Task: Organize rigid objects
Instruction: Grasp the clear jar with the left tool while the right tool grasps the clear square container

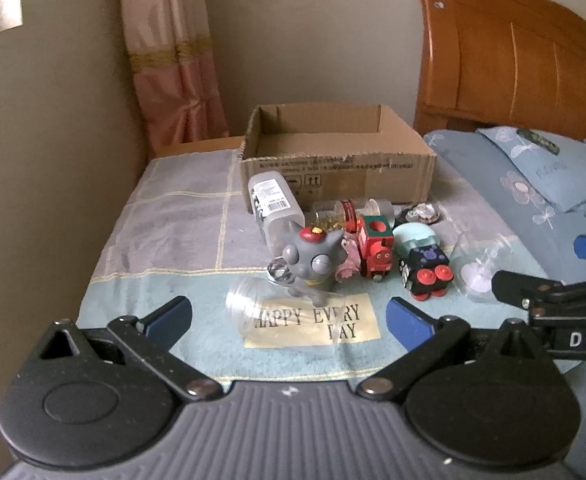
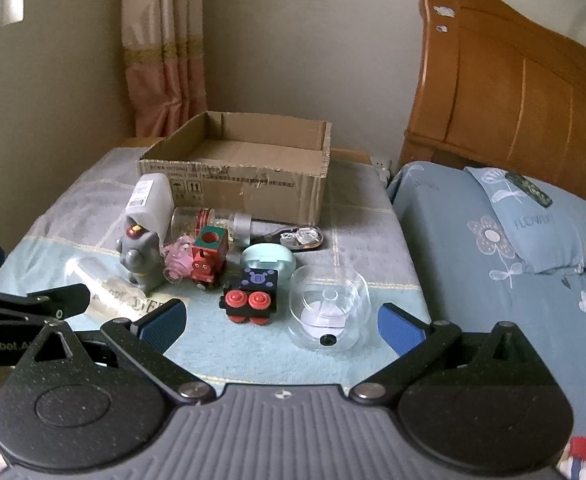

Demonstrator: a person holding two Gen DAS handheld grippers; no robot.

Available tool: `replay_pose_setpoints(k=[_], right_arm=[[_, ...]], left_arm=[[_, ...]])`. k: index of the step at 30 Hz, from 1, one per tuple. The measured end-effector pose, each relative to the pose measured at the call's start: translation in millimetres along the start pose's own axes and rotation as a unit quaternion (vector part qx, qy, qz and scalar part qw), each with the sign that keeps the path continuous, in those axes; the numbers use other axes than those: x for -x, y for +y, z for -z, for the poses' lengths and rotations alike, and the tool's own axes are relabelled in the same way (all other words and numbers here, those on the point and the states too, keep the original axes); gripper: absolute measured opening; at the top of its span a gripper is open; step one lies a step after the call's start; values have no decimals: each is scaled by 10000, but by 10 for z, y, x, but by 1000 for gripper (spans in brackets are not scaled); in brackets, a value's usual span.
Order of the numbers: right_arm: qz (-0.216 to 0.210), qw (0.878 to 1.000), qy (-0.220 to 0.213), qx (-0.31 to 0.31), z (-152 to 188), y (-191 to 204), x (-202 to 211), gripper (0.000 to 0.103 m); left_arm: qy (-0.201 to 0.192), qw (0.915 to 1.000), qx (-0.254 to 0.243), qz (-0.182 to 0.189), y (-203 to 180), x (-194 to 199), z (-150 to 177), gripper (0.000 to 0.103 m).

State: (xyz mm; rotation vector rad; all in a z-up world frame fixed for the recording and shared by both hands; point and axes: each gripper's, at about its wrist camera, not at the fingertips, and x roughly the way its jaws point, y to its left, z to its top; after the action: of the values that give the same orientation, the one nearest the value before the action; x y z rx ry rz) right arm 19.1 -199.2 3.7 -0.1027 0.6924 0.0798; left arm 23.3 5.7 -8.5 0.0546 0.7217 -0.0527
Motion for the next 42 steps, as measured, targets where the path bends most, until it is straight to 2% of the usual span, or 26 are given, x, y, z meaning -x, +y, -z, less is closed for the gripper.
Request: replay_pose_setpoints(k=[5, 14, 22, 26, 34, 42], right_arm=[[-225, 9994, -106, 224, 63, -64, -165, 103], [-245, 9963, 436, 699, 367, -239, -650, 103], [-384, 9950, 783, 478, 474, -440, -953, 103], [-544, 9951, 807, 182, 436, -544, -1054, 103], [-562, 9956, 721, 181, 303, -587, -1241, 103], [-522, 9958, 726, 189, 199, -576, -1375, 103]], left_arm=[[152, 9995, -260, 37, 58, -182, 61, 102], [778, 9951, -431, 434, 236, -559, 302, 102], [1209, 9903, -336, 597, 259, -874, 329, 103], [1105, 9910, -391, 647, 221, -922, 288, 102], [1066, 9911, -431, 666, 167, -1052, 170, 102], [1001, 9924, -482, 526, 139, -1106, 101, 102]])
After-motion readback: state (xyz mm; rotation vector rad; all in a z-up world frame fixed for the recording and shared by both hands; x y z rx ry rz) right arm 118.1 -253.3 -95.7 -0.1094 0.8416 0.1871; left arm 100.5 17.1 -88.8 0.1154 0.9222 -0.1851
